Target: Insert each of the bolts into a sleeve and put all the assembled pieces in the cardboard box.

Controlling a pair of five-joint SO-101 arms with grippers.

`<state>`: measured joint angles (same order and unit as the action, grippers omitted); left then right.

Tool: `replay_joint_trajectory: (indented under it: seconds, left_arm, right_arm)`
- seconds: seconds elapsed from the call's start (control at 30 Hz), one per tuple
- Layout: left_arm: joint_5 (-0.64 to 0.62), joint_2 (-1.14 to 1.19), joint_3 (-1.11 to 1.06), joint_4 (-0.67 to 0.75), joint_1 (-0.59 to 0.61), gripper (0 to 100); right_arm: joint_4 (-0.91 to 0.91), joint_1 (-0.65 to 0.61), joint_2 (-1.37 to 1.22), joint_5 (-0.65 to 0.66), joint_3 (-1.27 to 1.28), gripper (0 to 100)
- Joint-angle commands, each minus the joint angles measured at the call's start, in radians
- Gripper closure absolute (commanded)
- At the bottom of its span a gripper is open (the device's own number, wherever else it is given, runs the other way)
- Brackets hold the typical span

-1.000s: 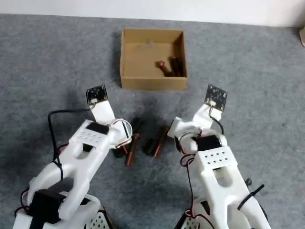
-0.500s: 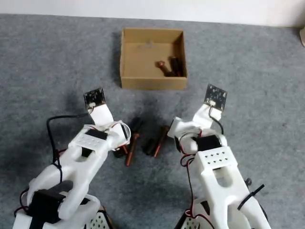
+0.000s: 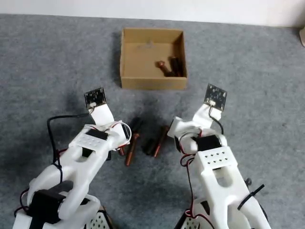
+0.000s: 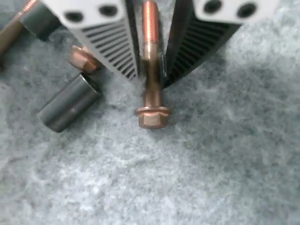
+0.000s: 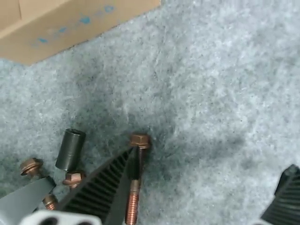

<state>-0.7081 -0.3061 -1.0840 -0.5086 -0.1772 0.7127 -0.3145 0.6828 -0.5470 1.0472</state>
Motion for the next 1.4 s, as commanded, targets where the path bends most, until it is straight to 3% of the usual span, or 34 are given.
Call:
replay_joint_trajectory:
  seconds: [0.0,0.87,1.17,1.37]
  left_arm:
    - [0.002,-0.016,0.008,0.011,0.008,99]
    - [0.002,-0.024,0.008,0.011,0.016,99]
    - [0.009,-0.302,-0.039,-0.143,0.016,99]
    - [0.181,-0.539,-0.154,-0.143,0.018,99]
  right_arm:
    - [-0.021,0.002,0.022,0.017,-0.002,58.5]
    - [-0.022,0.018,0.021,0.018,-0.005,58.5]
    - [-0.022,0.019,0.021,0.018,-0.005,58.5]
    - [-0.022,0.016,0.021,0.018,-0.007,58.5]
